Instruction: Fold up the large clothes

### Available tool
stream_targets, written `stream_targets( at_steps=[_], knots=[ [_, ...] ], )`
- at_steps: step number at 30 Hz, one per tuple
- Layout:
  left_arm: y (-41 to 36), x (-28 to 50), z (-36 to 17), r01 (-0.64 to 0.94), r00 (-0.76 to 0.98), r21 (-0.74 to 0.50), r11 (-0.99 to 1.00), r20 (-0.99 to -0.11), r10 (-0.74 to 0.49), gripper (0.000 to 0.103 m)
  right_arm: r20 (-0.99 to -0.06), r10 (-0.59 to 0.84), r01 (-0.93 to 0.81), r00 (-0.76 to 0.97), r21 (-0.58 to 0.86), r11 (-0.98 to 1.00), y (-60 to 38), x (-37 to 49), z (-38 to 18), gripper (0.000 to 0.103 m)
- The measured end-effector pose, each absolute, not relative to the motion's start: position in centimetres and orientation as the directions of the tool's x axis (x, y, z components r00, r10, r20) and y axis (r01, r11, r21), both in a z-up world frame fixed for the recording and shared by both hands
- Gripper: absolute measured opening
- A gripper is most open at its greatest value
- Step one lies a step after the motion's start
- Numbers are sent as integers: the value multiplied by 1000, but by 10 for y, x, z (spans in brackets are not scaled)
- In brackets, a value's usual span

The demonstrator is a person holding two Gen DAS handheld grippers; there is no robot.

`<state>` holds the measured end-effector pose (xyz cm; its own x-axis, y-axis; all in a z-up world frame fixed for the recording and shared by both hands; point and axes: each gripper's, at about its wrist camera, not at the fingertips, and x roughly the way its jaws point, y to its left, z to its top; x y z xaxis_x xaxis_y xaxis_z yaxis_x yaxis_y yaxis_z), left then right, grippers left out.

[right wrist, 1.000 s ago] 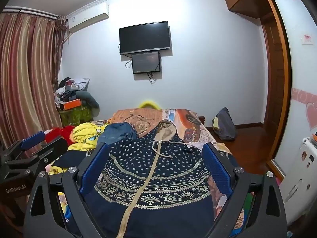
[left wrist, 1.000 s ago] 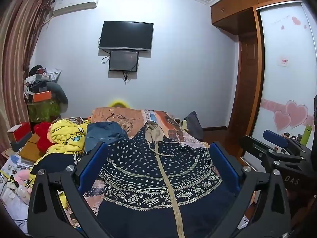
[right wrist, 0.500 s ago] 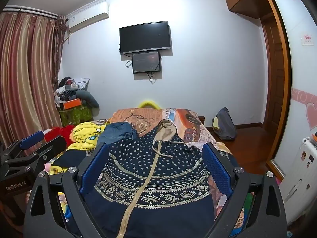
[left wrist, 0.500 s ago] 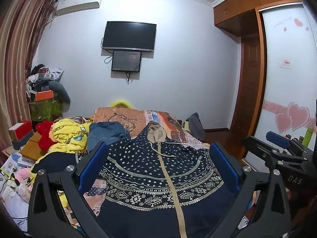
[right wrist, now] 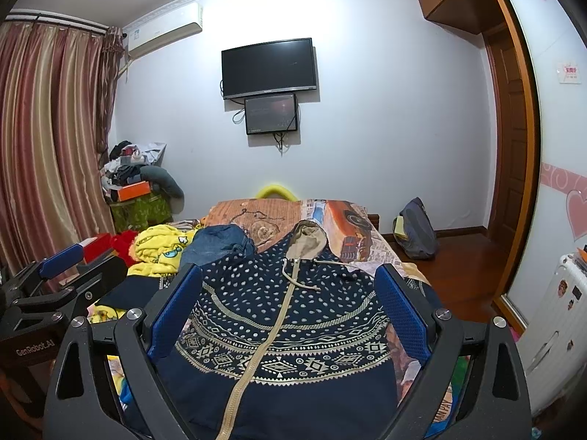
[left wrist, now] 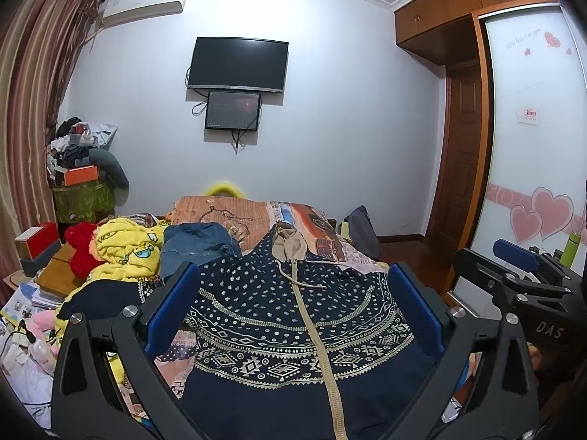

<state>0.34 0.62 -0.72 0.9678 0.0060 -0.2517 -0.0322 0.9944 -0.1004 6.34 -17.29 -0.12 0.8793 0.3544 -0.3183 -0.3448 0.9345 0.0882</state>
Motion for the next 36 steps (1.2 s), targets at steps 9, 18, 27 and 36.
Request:
stream_targets(
  at_steps=[9, 18, 27, 36],
  knots=[
    [8, 4, -8, -30, 966, -103, 994, -257, 2, 103, -322, 357, -346, 877, 91, 934, -172, 63, 0, 94],
    [9, 6, -8, -33, 965, -103, 994, -263, 5, 103, -322, 357, -346, 877, 93, 934, -171, 64, -2, 94],
    [7, 9, -9, -33, 963, -105, 994, -269, 4, 103, -326, 358, -346, 875, 97, 933, -170, 63, -5, 94],
    [7, 10, -8, -34, 963, -106, 994, -268, 4, 103, -326, 358, -346, 875, 97, 933, -171, 64, -5, 94]
  ],
)
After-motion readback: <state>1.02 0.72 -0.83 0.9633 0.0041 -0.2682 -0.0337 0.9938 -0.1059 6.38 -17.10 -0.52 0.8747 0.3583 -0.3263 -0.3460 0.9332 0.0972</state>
